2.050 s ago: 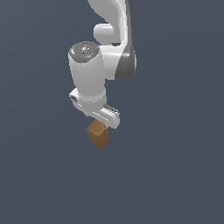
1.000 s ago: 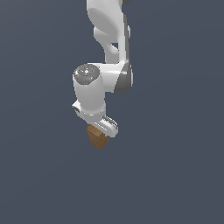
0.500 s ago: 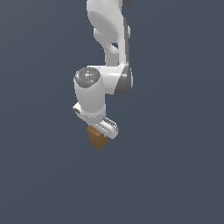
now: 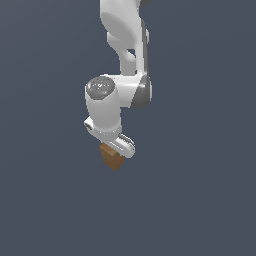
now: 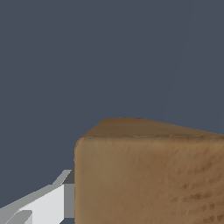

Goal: Pick up the object and move it to a goal position.

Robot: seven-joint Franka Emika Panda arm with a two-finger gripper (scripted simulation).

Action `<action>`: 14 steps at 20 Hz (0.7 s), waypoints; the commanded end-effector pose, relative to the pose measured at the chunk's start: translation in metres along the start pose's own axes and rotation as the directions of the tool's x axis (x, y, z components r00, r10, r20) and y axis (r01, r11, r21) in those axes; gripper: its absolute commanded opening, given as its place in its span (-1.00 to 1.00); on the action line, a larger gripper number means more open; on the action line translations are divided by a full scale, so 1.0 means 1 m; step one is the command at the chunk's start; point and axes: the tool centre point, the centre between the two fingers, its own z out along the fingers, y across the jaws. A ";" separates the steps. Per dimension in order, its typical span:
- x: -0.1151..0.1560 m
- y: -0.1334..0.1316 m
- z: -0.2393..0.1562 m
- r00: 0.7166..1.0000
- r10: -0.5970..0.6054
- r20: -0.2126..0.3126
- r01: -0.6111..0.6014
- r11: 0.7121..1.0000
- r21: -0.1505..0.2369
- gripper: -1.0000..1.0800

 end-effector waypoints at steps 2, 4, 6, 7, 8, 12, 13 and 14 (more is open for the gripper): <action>-0.007 -0.005 -0.005 1.000 -0.002 -0.001 0.002 1.000 0.001 -1.00; -0.014 -0.008 -0.009 1.000 -0.002 -0.001 0.002 1.000 0.001 -1.00; -0.024 -0.013 -0.015 1.000 -0.002 -0.001 0.002 1.000 0.001 -1.00; -0.029 -0.015 -0.018 1.000 -0.002 -0.001 0.002 1.000 0.001 -1.00; -0.035 -0.018 -0.022 1.000 -0.002 -0.001 0.002 1.000 0.001 -1.00; -0.066 -0.034 -0.040 1.000 -0.002 -0.001 0.002 1.000 0.001 -1.00; -0.075 -0.038 -0.045 1.000 -0.002 -0.001 0.002 1.000 0.001 -1.00; -0.084 -0.043 -0.050 1.000 -0.002 -0.002 0.002 1.000 0.001 -1.00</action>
